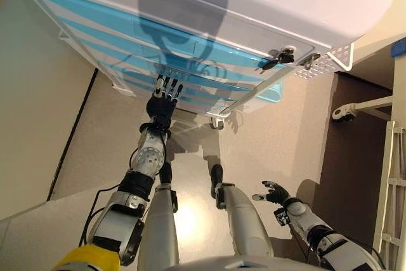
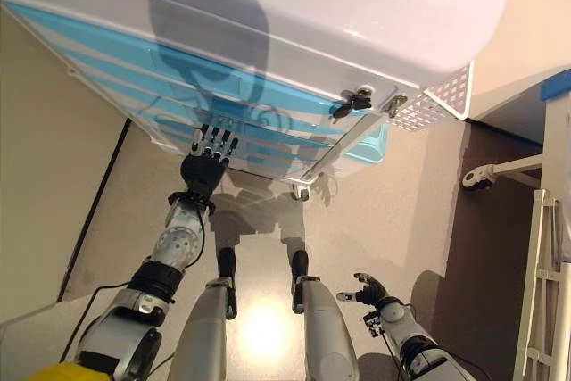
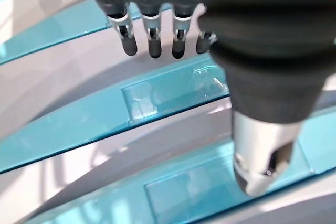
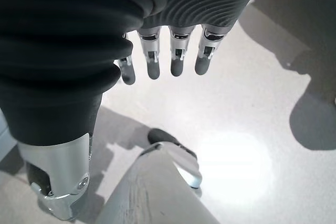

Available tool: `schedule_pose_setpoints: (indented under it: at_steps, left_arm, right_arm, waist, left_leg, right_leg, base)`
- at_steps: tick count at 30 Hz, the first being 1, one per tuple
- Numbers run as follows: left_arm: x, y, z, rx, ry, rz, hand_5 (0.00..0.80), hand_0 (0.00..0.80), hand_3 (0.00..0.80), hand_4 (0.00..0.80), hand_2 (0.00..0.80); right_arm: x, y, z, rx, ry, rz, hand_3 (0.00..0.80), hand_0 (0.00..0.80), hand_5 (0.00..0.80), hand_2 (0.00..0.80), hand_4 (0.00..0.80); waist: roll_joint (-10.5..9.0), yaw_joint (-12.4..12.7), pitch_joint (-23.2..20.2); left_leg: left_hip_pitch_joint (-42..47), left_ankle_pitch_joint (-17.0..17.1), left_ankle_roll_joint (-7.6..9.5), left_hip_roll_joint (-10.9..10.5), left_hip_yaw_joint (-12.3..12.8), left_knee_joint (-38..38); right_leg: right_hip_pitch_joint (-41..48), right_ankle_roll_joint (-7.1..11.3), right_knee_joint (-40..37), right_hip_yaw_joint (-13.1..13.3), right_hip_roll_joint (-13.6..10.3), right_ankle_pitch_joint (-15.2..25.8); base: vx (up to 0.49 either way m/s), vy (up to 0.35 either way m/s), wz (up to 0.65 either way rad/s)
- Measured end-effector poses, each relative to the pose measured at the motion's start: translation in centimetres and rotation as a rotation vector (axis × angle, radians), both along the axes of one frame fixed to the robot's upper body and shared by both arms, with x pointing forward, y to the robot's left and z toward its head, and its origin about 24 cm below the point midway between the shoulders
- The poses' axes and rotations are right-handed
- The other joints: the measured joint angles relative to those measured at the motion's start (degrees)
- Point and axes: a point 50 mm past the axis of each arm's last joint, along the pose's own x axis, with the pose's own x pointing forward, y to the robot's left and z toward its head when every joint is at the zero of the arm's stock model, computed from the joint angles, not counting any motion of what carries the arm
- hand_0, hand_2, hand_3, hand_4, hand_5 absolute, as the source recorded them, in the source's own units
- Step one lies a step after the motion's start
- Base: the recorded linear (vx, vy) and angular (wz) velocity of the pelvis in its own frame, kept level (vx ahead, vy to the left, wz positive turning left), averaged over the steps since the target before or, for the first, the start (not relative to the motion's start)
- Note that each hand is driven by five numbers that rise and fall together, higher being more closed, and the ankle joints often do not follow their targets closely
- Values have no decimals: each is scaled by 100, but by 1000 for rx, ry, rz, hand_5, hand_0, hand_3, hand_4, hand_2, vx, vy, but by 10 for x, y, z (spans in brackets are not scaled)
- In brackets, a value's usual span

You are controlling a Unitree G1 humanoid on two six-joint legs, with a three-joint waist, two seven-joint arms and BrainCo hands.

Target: Open the drawer and pick up the medicine

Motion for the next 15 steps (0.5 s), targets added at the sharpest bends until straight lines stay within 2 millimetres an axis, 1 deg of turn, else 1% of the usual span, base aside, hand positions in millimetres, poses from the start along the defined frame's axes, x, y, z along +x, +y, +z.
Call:
schedule_pose_setpoints:
  at_steps: [3,10,12,13,15]
  left_arm:
    - [-1,1,-5,1,18,5,0,0,0,0,0]
    - [-1,1,-4,-1,15,4,0,0,0,0,0]
    - [0,4,-4,1,11,7,0,0,0,0,0]
    - [1,3,-1,-1,-4,3,0,0,0,0,0]
    - [6,6,8,12,-32,2,0,0,0,0,0]
  right_arm:
    - [-4,-1,-2,-3,10,-1,0,0,0,0,0]
    - [-3,-2,-1,-6,8,-1,0,0,0,0,0]
    - [-3,-2,-1,-6,7,1,0,0,0,0,0]
    - [-2,0,-1,-2,6,4,0,0,0,0,0]
    - [-3,-1,-1,-2,7,0,0,0,0,0,0]
  waist:
    - [7,-3,-20]
    - [-10,-36,-62]
    - [-33,-64,-125]
    - [-82,-65,-207]
    - [-119,-85,-218]
  left_leg:
    - [107,39,9,-3,-9,-96]
    - [44,38,8,14,-7,-108]
    - [-57,5,-20,49,-32,-77]
    - [-220,4,-29,88,-31,-7]
    - [-399,-1,-44,137,-89,94]
  right_leg:
    - [141,12,-132,-19,-2,28]
    - [121,14,-251,-22,44,90]
    - [62,17,-294,-32,77,97]
    - [-42,-18,-350,-43,135,162]
    - [-118,-40,-409,-76,212,209]
  base:
    - [1,-9,1]
    - [1,-25,-1]
    - [-2,-52,-3]
    - [-49,-44,-5]
    - [-37,-41,5]
